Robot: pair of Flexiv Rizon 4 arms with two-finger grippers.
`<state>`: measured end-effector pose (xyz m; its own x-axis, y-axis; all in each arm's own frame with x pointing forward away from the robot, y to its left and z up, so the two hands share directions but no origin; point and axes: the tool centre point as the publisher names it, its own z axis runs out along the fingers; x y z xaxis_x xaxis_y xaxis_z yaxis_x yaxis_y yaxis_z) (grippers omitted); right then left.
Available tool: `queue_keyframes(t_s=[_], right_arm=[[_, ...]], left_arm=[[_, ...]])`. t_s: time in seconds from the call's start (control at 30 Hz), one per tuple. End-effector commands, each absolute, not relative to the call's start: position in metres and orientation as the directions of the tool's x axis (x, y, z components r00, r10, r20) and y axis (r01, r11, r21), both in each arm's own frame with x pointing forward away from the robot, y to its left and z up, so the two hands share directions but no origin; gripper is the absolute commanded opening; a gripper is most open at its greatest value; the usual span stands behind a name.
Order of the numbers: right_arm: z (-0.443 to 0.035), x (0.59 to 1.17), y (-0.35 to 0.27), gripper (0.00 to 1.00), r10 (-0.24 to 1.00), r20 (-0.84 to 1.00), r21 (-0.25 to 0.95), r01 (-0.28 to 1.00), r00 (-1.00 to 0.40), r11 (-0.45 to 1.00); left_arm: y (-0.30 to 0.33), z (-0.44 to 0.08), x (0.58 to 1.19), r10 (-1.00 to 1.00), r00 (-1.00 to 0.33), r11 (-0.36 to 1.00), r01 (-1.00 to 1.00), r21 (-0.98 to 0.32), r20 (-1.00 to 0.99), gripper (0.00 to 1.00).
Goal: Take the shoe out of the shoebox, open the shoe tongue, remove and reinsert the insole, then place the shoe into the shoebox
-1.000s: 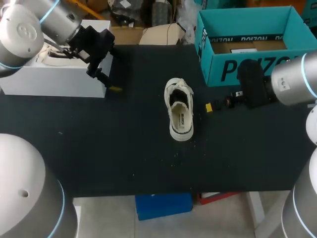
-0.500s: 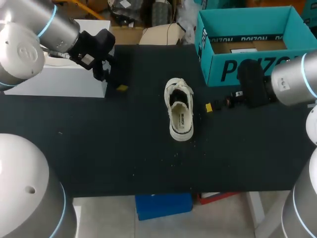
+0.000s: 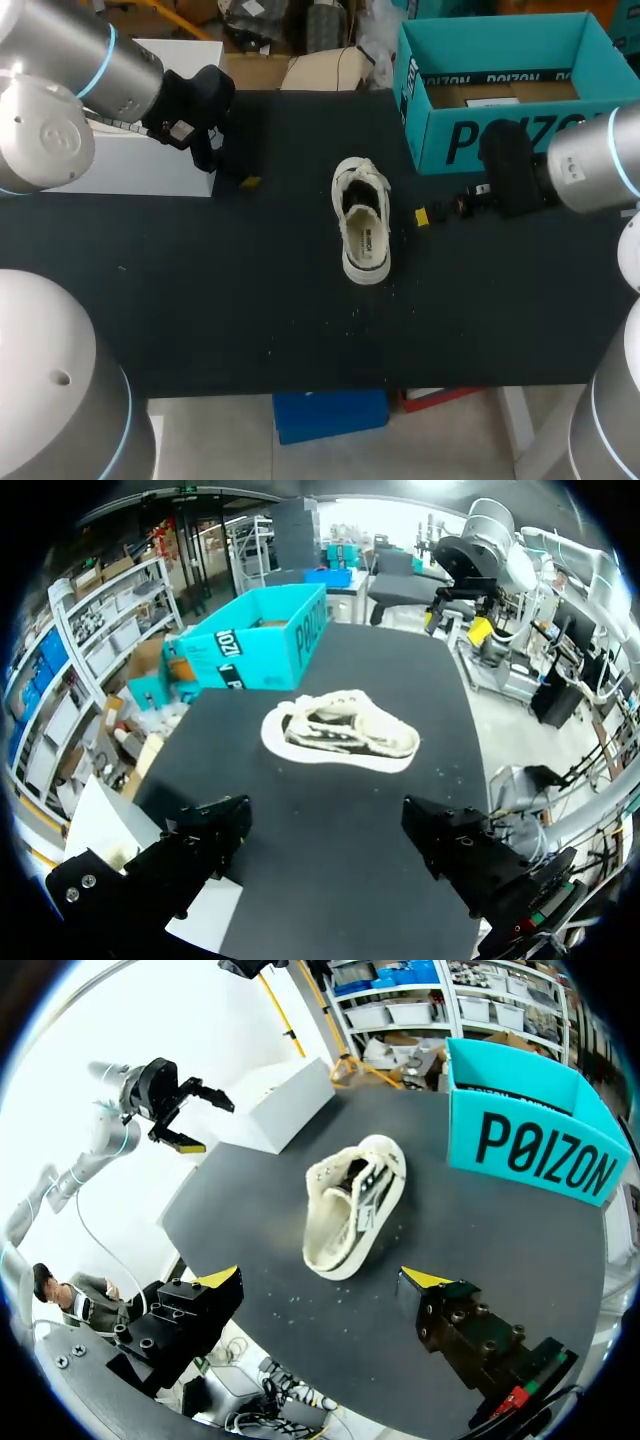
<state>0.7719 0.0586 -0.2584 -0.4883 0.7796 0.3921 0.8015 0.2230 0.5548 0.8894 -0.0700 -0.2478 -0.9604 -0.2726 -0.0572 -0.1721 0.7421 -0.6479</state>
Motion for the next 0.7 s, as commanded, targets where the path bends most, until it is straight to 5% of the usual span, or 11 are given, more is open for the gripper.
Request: queue_keyframes(t_s=[0.03, 0.53, 0.7], right_arm=[[-0.258, 0.772, 0.059, 1.00, 0.781, 0.391, 0.553, 0.802, -0.487, 0.224], [-0.258, 0.772, 0.059, 1.00, 0.781, 0.391, 0.553, 0.802, -0.487, 0.224], [-0.260, 0.789, 0.069, 1.00, 0.855, 0.271, 0.439, 0.848, -0.441, 0.298]], left_arm=[[-0.070, -0.249, 0.887, -0.283, -0.956, 0.741, -0.172, -0.649, -0.070, 1.00], [-0.070, -0.249, 0.887, -0.283, -0.956, 0.741, -0.172, -0.649, -0.070, 1.00], [-0.070, -0.249, 0.887, -0.283, -0.956, 0.741, -0.172, -0.649, -0.070, 1.00]])
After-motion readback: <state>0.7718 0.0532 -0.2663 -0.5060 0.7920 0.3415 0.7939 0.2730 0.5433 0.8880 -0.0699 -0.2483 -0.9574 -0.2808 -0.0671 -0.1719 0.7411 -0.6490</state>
